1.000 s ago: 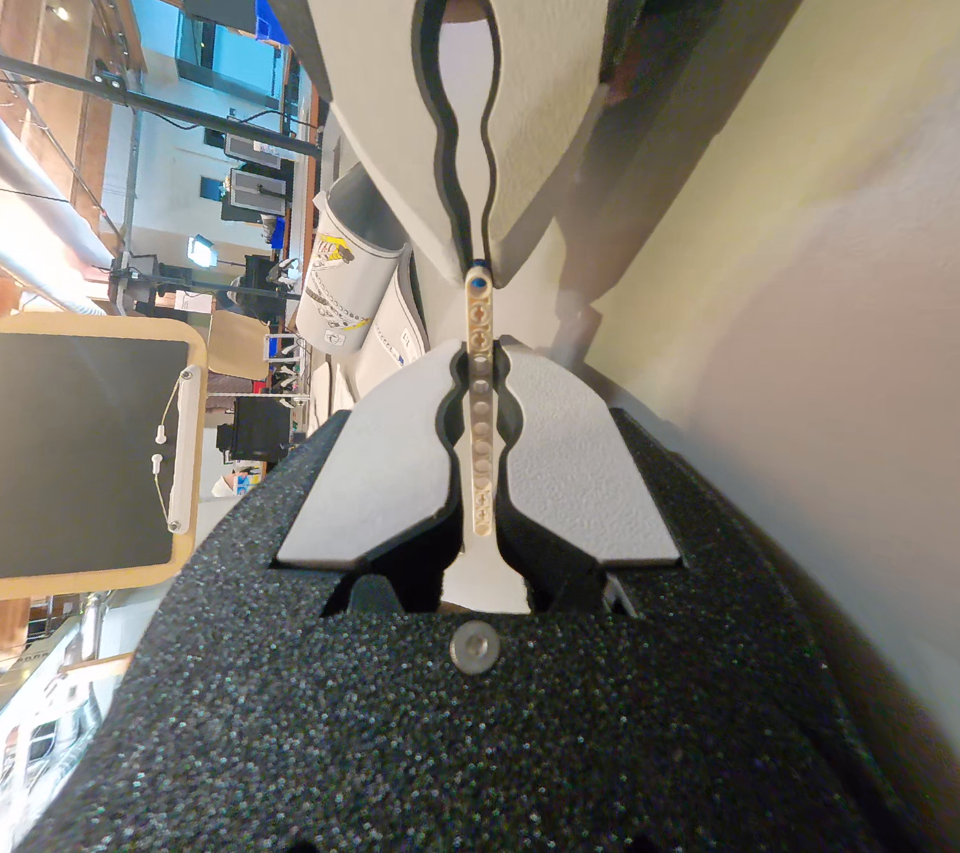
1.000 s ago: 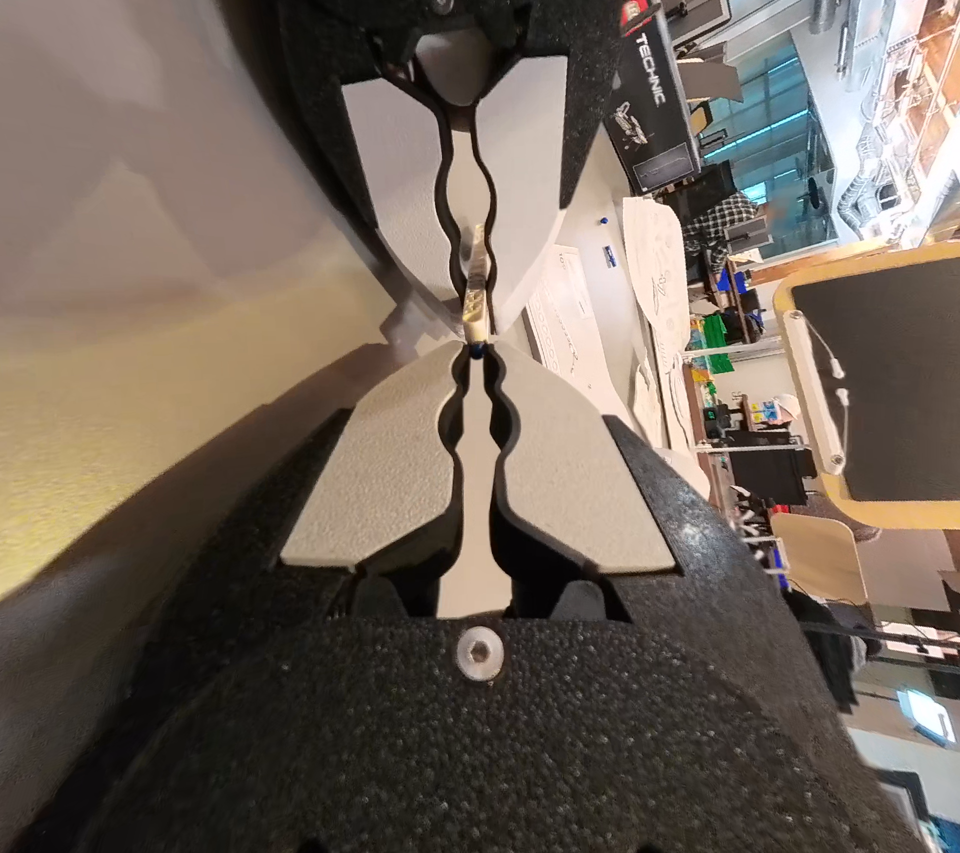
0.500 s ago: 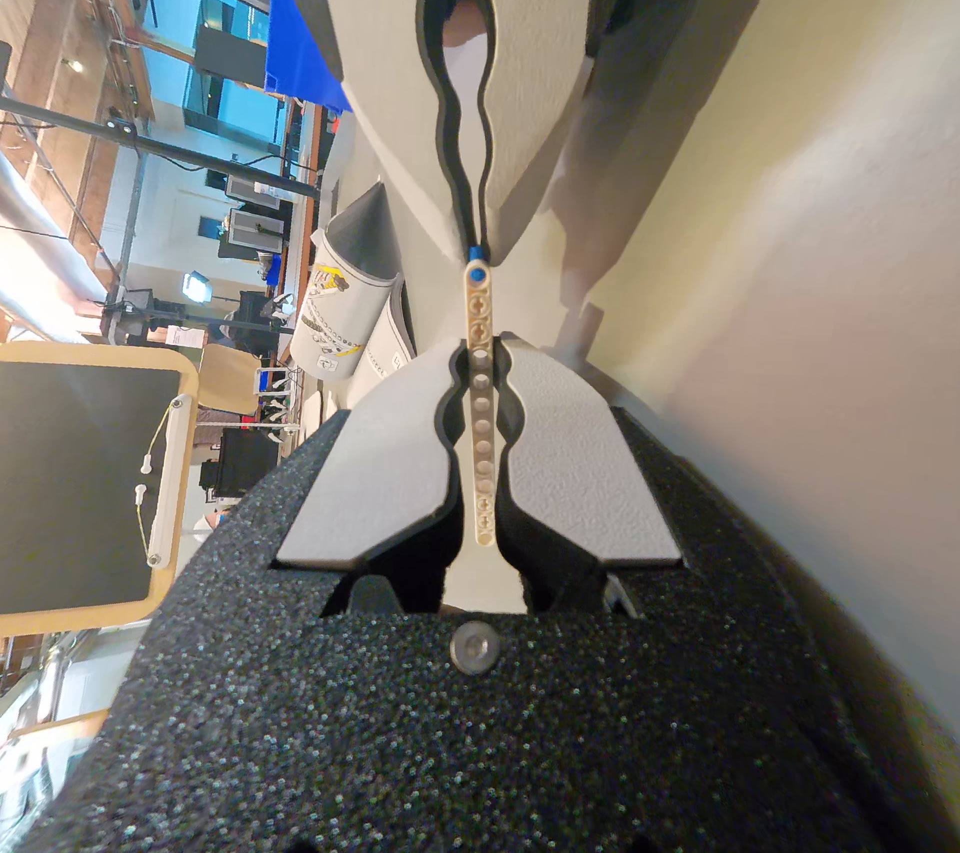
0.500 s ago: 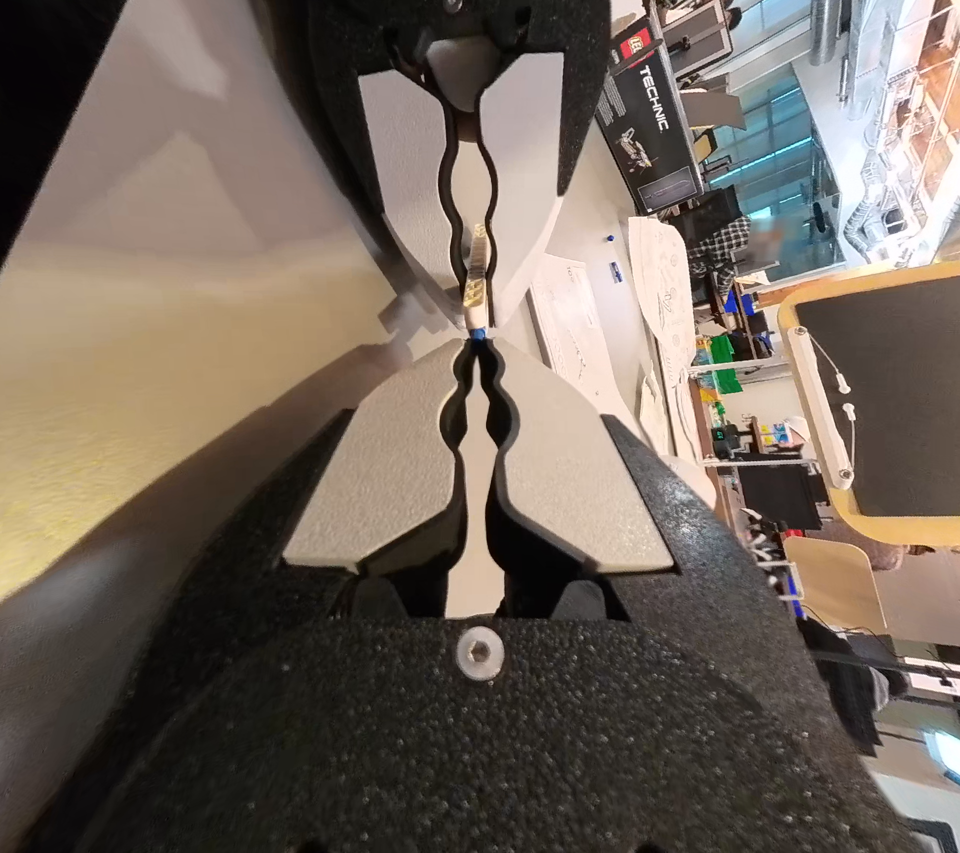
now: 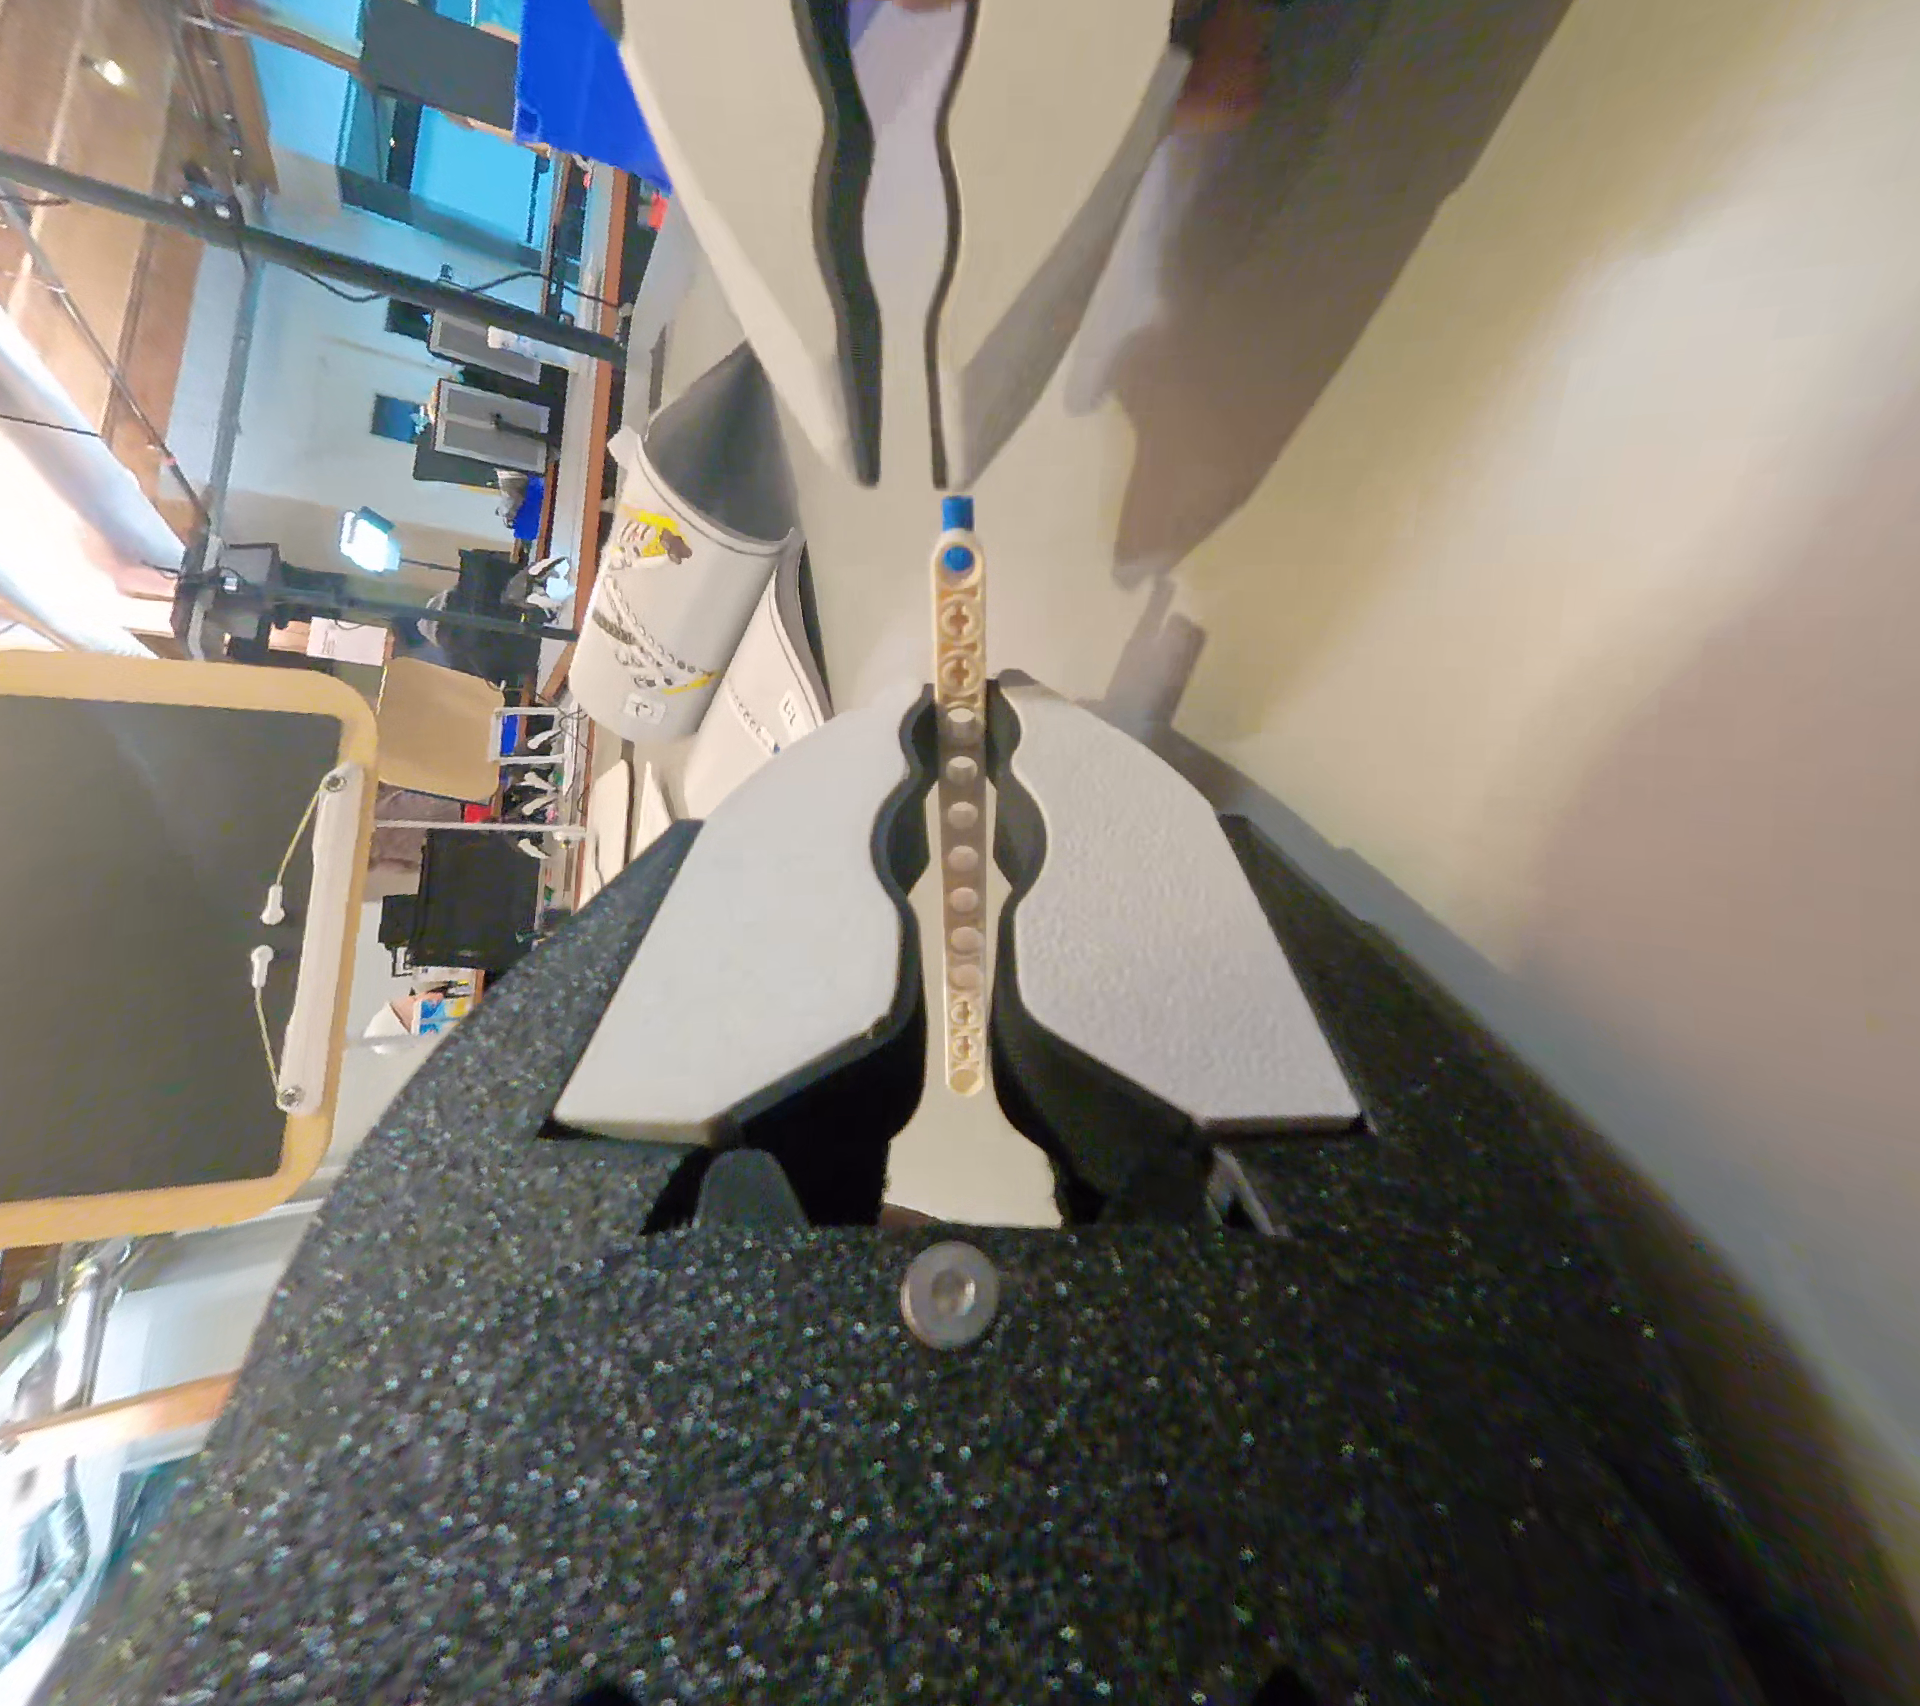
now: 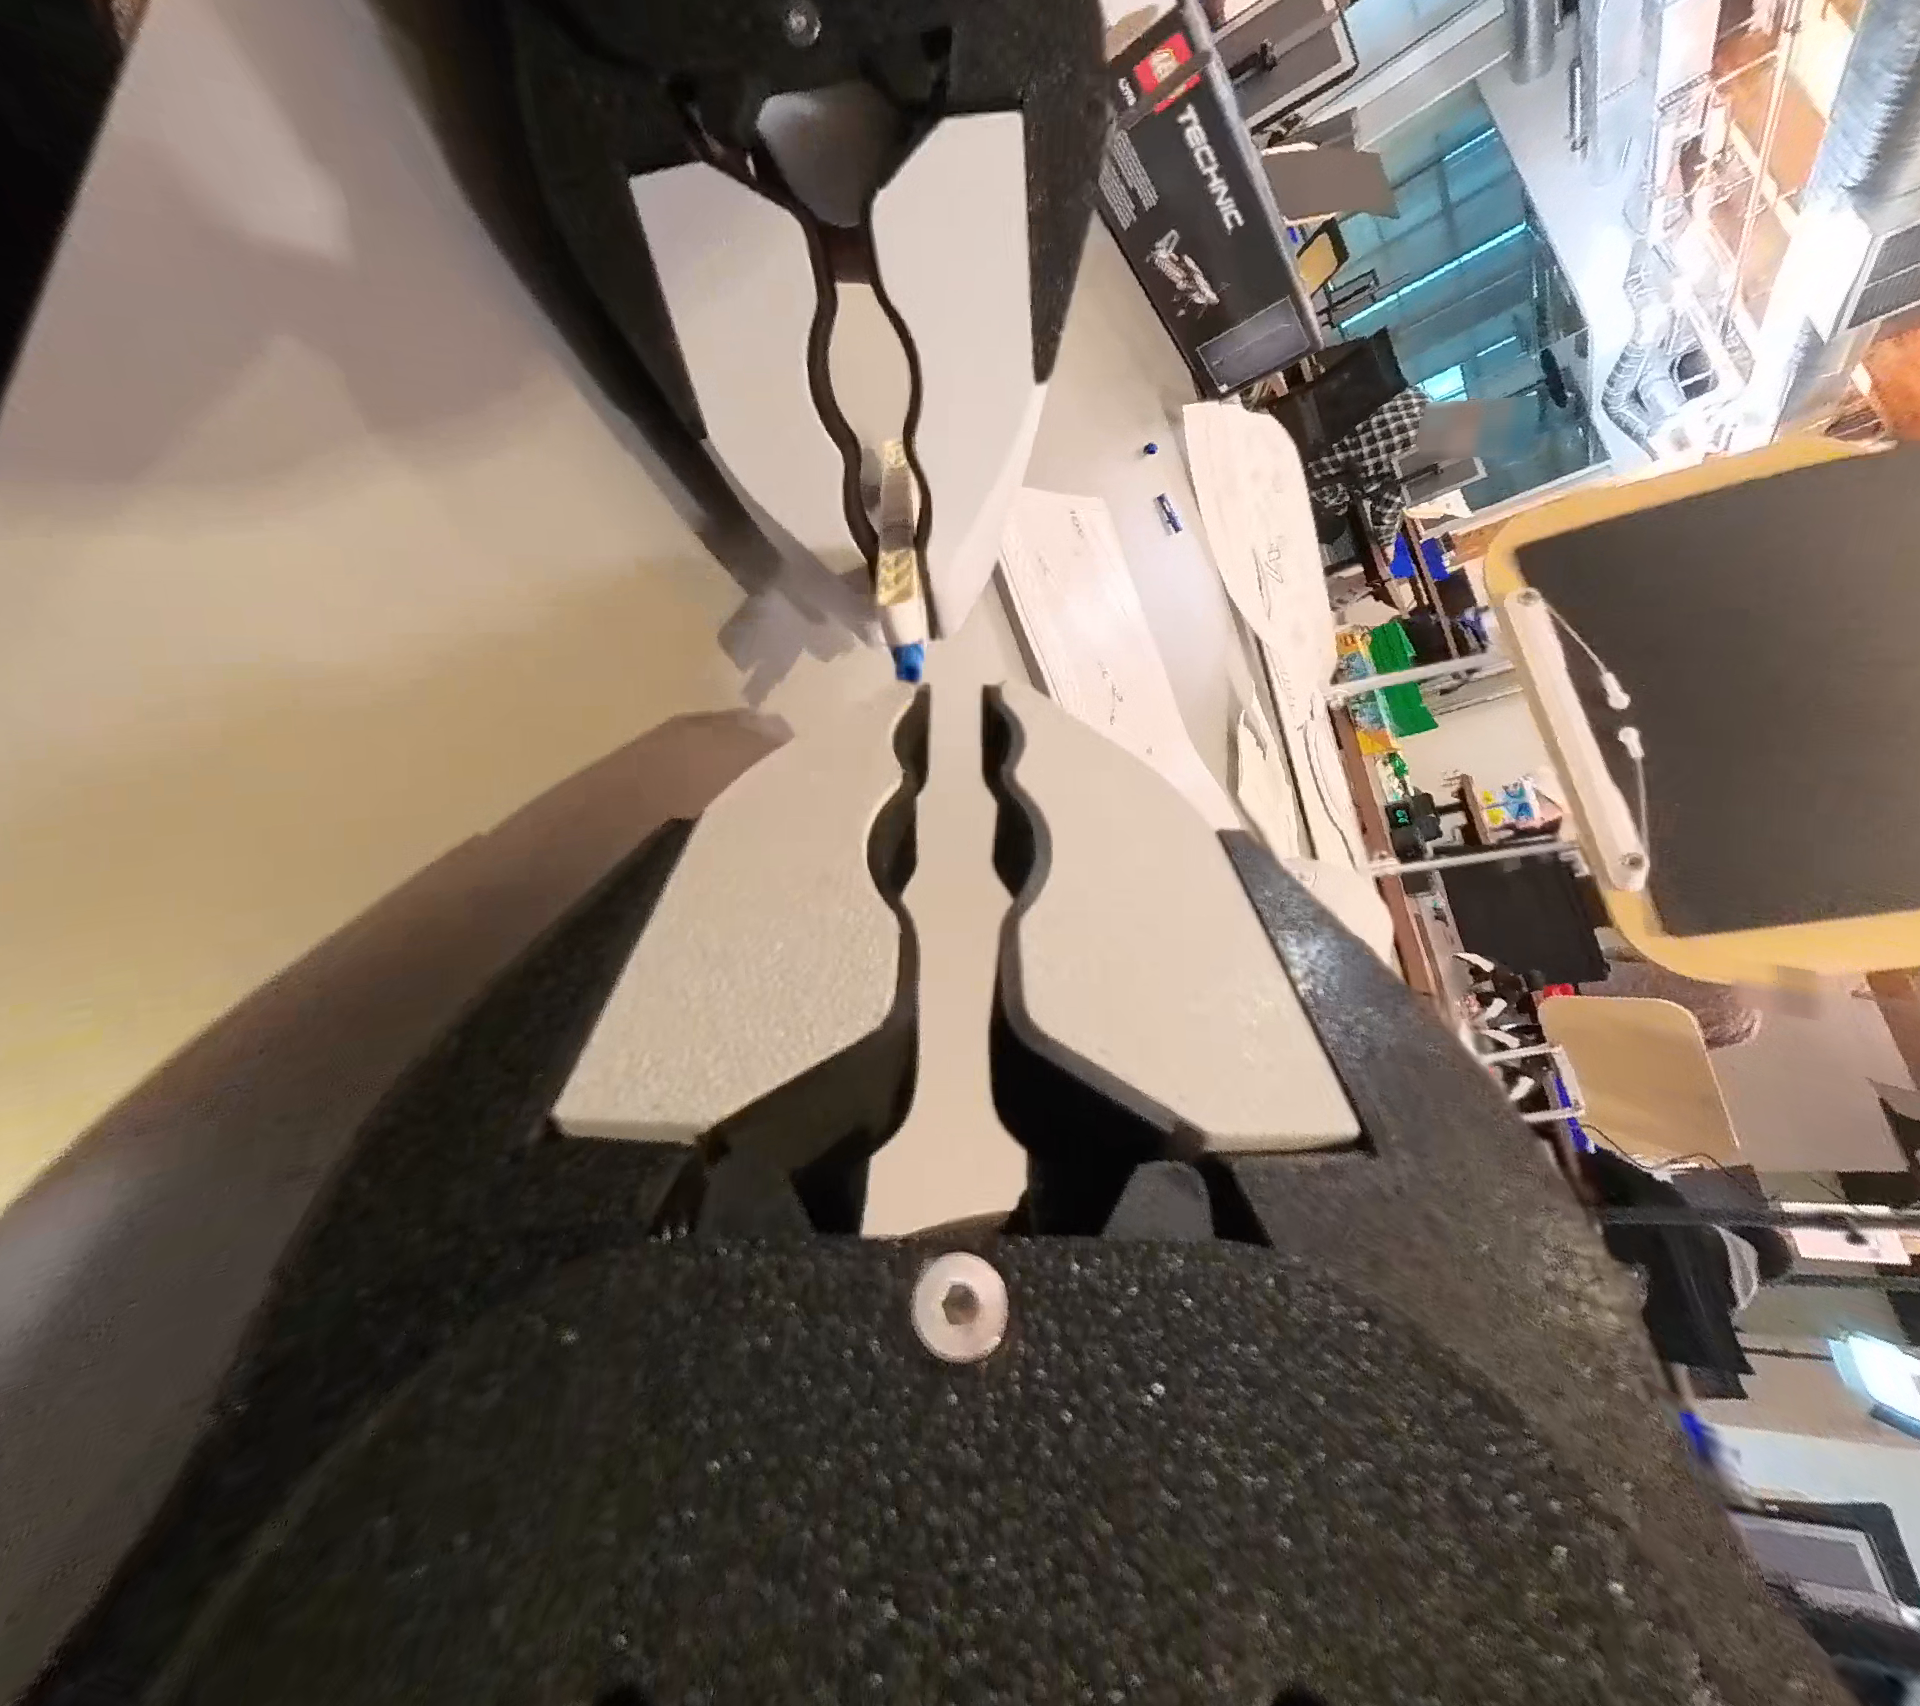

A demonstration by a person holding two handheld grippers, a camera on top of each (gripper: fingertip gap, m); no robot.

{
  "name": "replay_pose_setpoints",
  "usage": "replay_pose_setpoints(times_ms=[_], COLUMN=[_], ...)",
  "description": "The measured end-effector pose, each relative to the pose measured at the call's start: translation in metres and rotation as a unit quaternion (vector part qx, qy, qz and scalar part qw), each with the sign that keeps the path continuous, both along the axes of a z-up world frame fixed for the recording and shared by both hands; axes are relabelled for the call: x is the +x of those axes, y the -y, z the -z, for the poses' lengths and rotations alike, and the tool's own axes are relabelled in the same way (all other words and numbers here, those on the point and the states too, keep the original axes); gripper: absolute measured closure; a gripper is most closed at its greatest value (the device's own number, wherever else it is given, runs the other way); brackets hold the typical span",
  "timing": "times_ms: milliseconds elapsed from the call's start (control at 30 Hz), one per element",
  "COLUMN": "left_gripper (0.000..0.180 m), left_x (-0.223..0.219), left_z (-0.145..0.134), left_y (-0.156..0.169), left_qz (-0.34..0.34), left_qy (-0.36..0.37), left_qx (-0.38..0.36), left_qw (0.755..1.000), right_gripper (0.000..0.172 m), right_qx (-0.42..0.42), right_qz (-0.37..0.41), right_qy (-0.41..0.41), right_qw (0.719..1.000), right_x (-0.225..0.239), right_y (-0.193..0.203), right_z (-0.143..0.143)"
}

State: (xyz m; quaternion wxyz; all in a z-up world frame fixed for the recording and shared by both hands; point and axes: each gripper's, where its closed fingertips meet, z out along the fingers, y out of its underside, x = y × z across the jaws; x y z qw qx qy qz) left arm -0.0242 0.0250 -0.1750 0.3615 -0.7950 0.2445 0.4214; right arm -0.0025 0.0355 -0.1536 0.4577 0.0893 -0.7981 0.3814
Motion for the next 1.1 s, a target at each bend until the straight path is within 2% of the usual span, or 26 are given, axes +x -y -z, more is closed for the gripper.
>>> replay_pose_setpoints(times_ms=[67, 200, 367, 400, 467, 700, 767, 833, 867, 1100], left_gripper=[0.172, 0.172, 0.172, 0.172, 0.172, 0.171, 0.171, 0.172, 0.172, 0.172], left_x=[-0.002, -0.003, -0.001, 0.001, 0.002, 0.009, 0.008, -0.013, -0.017, -0.015], left_z=[0.0, -0.004, -0.004, -0.004, -0.001, 0.0, 0.0, 0.002, 0.001, 0.0], left_y=[0.001, 0.004, 0.001, 0.001, 0.001, 0.001, 0.002, 0.016, 0.023, 0.019], left_qz=[-0.007, -0.012, -0.006, -0.003, 0.001, 0.024, 0.022, -0.031, -0.034, -0.035], left_qy=[-0.001, 0.005, 0.003, 0.004, 0.004, 0.01, 0.009, 0.002, 0.022, 0.024], left_qx=[0.0, 0.013, 0.01, 0.009, 0.005, 0.012, 0.012, 0.003, 0.014, 0.017], left_qw=[1.0, 1.0, 1.0, 1.0, 1.0, 1.0, 1.0, 1.0, 0.999, 0.999], right_gripper=[0.165, 0.155, 0.153, 0.154, 0.166, 0.167, 0.167, 0.167, 0.168, 0.167], right_qx=[0.005, 0.013, 0.018, 0.024, 0.029, 0.043, 0.04, 0.015, -0.002, -0.033], right_qz=[0.003, 0.004, -0.006, -0.008, -0.014, -0.018, -0.015, 0.004, 0.014, 0.059], right_qy=[-0.009, -0.006, -0.01, -0.014, -0.02, -0.011, -0.009, -0.002, 0.011, 0.02], right_qw=[1.0, 1.0, 1.0, 1.0, 0.999, 0.999, 0.999, 1.0, 1.0, 0.997], right_x=[-0.001, 0.0, 0.001, 0.001, 0.002, 0.007, 0.008, 0.005, 0.004, 0.008], right_y=[0.001, 0.002, 0.011, 0.012, 0.014, 0.01, 0.006, -0.008, -0.016, -0.036], right_z=[0.001, 0.004, 0.005, 0.006, 0.006, 0.009, 0.008, 0.001, -0.001, -0.011])
